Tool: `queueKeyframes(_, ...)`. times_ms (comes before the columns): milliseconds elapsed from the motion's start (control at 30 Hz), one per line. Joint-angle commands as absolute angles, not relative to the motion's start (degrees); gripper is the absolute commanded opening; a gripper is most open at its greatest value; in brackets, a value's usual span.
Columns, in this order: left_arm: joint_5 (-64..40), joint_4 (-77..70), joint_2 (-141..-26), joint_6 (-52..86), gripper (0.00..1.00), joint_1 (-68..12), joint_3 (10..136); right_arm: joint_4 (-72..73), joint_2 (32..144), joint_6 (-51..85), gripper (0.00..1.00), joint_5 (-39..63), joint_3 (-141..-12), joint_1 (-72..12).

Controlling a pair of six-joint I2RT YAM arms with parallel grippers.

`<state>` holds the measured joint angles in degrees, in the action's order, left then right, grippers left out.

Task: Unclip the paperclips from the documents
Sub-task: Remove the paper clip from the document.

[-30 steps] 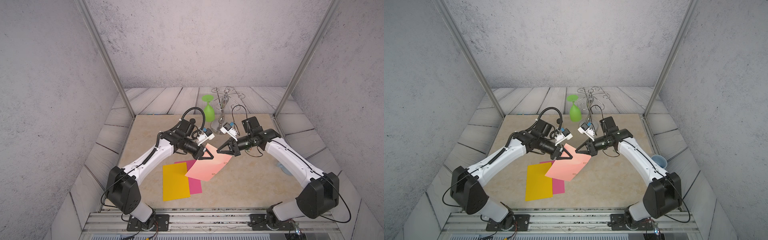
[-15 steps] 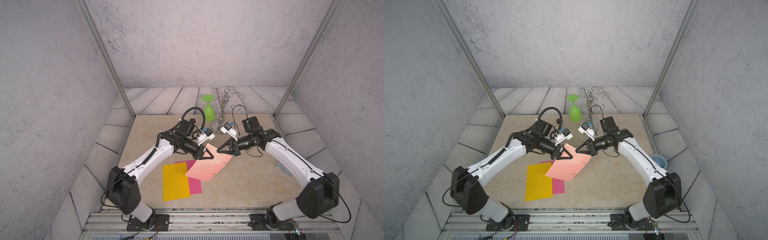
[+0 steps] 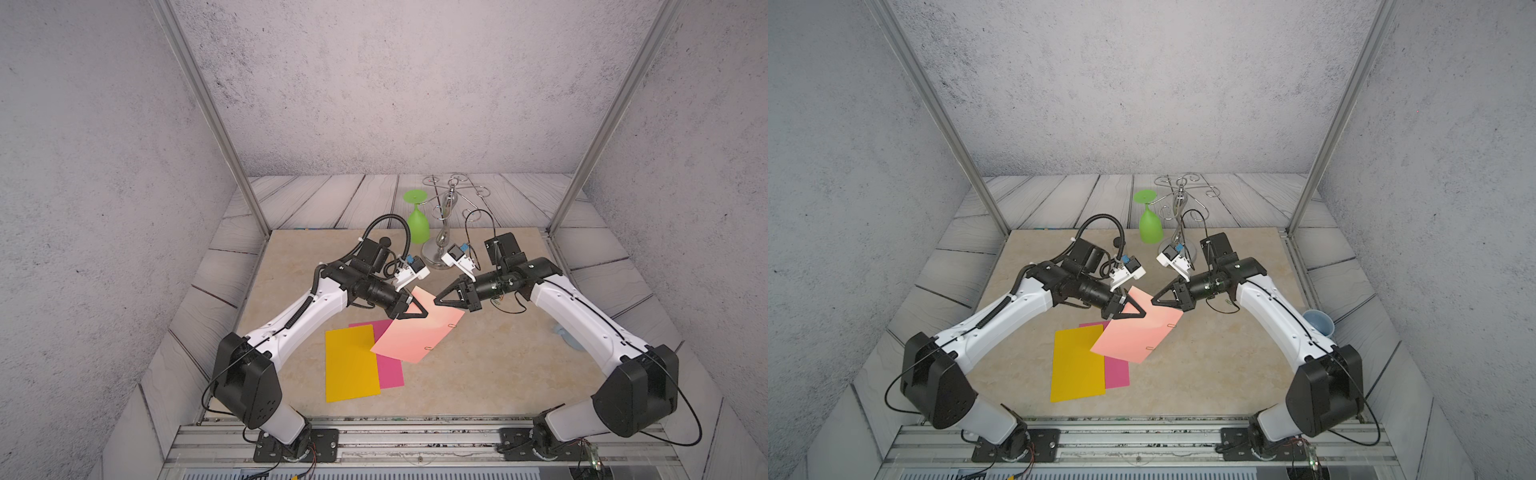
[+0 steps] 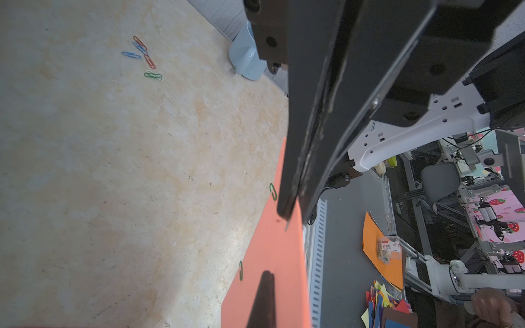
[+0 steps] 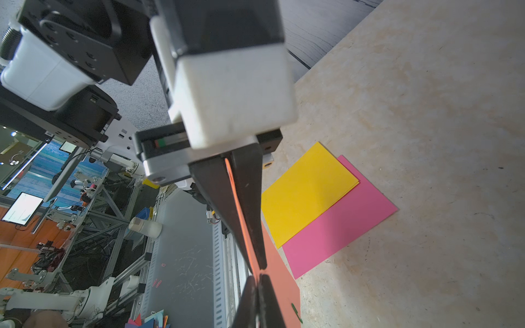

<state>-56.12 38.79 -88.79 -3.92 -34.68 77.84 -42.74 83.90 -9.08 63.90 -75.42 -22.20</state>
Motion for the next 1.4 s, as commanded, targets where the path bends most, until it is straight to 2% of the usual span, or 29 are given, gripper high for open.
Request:
queueKeyframes(0,-55.81,41.57,-87.89,-5.67,0.0,-34.54,77.25,-42.44,83.0,-8.97,0.06,63.85,-76.65,-21.09)
queueKeyframes(1000,-55.55,41.92,-87.45,-5.96,0.0,-34.54,76.98,-42.28,82.78,-8.77,0.08,64.2,-76.44,-20.72)
queueKeyframes(1367,-55.2,41.93,-87.36,-5.98,0.0,-34.54,76.99,-42.47,82.7,-8.96,0.04,64.16,-76.25,-20.65)
